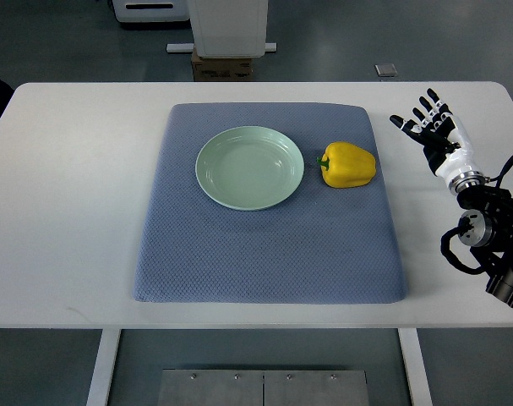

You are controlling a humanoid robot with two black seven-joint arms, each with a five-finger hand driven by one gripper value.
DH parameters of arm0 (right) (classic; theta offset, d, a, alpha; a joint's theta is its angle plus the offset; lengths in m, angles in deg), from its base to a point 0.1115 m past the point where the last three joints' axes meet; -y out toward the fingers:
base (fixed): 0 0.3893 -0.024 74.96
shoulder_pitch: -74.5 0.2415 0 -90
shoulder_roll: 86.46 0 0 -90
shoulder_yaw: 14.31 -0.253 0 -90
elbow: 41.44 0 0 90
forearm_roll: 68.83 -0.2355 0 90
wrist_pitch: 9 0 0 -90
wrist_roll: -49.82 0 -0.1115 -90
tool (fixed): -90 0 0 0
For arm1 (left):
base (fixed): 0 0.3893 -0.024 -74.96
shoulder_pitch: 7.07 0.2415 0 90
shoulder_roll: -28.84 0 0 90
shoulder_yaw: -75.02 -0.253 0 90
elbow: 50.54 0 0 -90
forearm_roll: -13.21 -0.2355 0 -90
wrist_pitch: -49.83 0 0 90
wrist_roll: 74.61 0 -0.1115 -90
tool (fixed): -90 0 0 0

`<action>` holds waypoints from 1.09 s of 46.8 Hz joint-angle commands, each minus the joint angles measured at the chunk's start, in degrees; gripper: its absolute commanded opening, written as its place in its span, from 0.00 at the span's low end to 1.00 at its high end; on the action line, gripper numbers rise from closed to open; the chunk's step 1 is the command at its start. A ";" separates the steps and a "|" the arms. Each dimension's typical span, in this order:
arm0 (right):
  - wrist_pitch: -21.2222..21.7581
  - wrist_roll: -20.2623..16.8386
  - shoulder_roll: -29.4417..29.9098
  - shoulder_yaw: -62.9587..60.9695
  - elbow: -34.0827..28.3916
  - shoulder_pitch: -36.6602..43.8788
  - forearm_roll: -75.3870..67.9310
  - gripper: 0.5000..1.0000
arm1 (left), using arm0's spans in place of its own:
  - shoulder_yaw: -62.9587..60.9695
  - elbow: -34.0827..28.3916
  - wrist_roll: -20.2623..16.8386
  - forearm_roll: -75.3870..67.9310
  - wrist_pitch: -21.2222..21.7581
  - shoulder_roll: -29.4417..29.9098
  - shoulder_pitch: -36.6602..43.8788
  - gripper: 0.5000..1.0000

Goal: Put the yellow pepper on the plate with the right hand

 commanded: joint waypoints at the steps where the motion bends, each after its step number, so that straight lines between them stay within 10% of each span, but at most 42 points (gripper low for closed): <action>1: 0.00 -0.04 0.02 0.00 0.06 -0.03 0.00 1.00 | 0.00 -0.08 0.00 0.05 -0.03 0.00 -0.02 1.00; 51: 0.80 1.10 -0.68 0.18 -0.11 0.76 0.09 1.00 | 0.00 -0.08 0.00 -0.21 -0.03 0.00 0.33 1.00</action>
